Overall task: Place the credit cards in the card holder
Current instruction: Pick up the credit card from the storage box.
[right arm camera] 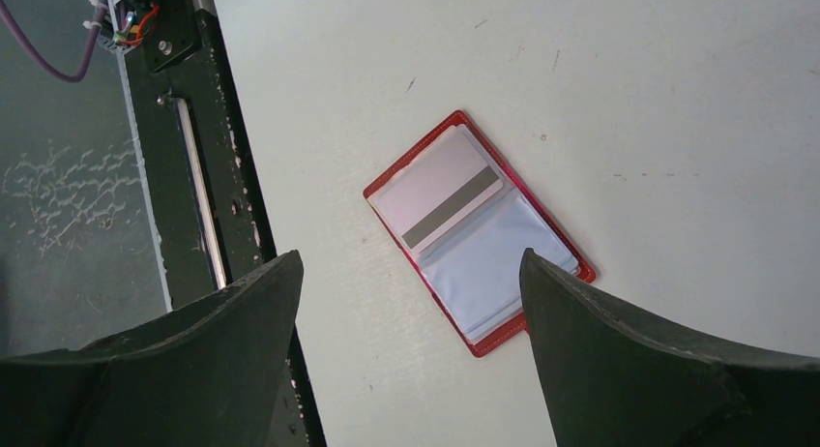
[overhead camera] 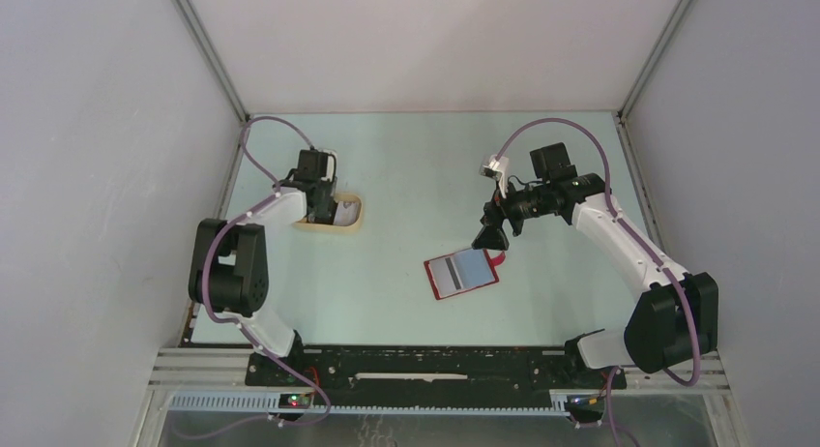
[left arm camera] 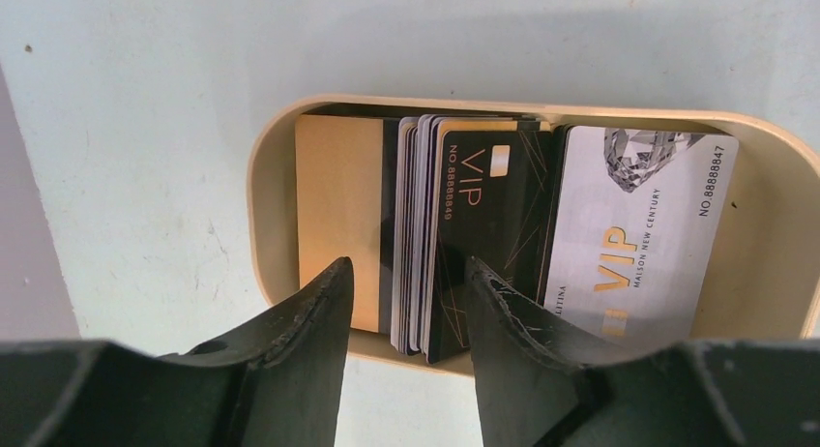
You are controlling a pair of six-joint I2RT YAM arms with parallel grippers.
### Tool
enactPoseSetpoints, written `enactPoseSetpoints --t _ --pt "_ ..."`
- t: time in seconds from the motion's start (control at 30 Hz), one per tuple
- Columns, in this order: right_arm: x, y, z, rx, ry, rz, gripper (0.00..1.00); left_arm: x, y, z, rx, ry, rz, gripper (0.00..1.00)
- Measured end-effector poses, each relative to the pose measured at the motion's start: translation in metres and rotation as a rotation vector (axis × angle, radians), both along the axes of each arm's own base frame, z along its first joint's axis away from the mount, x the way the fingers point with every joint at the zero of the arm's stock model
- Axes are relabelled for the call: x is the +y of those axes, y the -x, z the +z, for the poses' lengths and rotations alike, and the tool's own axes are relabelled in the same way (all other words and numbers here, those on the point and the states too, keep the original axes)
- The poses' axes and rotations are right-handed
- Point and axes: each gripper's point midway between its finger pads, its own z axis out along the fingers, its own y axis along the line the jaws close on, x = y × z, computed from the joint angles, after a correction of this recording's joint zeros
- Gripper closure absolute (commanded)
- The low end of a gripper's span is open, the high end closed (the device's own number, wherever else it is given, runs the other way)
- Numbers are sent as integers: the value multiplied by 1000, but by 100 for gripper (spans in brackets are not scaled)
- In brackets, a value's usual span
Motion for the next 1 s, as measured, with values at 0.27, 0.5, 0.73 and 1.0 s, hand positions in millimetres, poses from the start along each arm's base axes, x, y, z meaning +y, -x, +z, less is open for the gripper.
enactPoseSetpoints --t 0.27,0.5,0.73,1.0 --pt "0 0 0 0 -1 0 8 0 0 1 -4 2 2 40" --pt "1 1 1 1 -6 4 8 -2 0 1 -2 15 -5 38" --pt "1 1 1 2 -6 4 8 -3 0 -4 13 38 -13 40" --pt "1 1 1 2 -7 4 8 -5 -3 -10 29 46 -16 52"
